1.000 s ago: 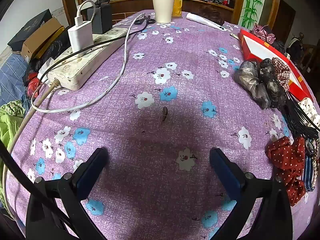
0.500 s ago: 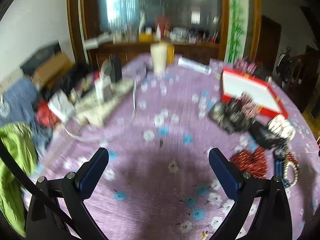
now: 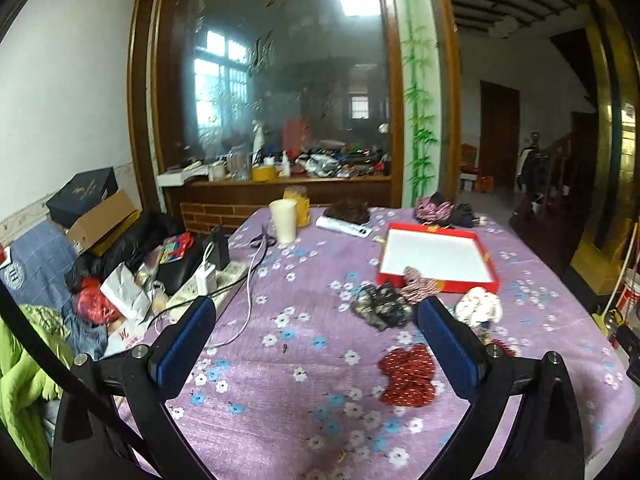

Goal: Organize jewelry
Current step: 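Move both tools toward the pile of scrunchies and jewelry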

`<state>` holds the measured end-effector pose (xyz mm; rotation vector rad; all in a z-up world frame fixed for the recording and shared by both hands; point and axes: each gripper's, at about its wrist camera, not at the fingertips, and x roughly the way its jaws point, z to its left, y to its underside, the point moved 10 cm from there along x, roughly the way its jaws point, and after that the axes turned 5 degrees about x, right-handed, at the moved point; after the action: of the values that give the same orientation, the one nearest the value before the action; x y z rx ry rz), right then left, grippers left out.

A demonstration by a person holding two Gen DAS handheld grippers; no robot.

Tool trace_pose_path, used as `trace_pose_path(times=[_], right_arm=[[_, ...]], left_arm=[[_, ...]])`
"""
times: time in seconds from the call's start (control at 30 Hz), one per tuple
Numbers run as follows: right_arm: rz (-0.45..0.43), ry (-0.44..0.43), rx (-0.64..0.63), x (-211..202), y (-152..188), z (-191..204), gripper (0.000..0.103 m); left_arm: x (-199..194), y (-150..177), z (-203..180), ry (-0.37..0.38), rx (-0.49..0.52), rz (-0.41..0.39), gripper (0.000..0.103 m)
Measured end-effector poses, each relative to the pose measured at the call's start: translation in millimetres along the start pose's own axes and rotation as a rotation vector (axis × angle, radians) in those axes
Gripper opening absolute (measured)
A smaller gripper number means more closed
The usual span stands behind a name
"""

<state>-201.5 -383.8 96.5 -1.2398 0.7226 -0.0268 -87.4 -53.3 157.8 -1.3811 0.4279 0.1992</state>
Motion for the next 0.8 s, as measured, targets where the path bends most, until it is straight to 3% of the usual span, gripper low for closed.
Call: trace_pose_path(times=[0.13, 0.3, 0.47, 0.6, 0.8], right_arm=[[0.035, -0.044, 0.004, 0.6, -5.0, 6.1, 0.102], [0.149, -0.142, -0.024, 29.5, 19.4, 40.2, 0.102], [0.260, -0.186, -0.097, 65.5, 50.4, 73.9, 0.095], [0.368, -0.232, -0.101, 94.4, 68.3, 84.1, 0.076], [0.482, -0.282, -0.075, 125.4, 92.0, 94.1, 0.074]], left_arm=[[-11.4, -10.6, 6.3, -0.010, 0.027, -0.041, 0.101], [9.2, -0.6, 20.6, 0.002, 0.038, -0.010, 0.102], [63.0, 26.0, 29.7, 0.015, 0.003, 0.106, 0.102], [103.2, 57.4, 25.2, 0.104, -0.066, 0.234, 0.101], [147.4, 98.9, 2.6, 0.167, -0.075, 0.372, 0.101]])
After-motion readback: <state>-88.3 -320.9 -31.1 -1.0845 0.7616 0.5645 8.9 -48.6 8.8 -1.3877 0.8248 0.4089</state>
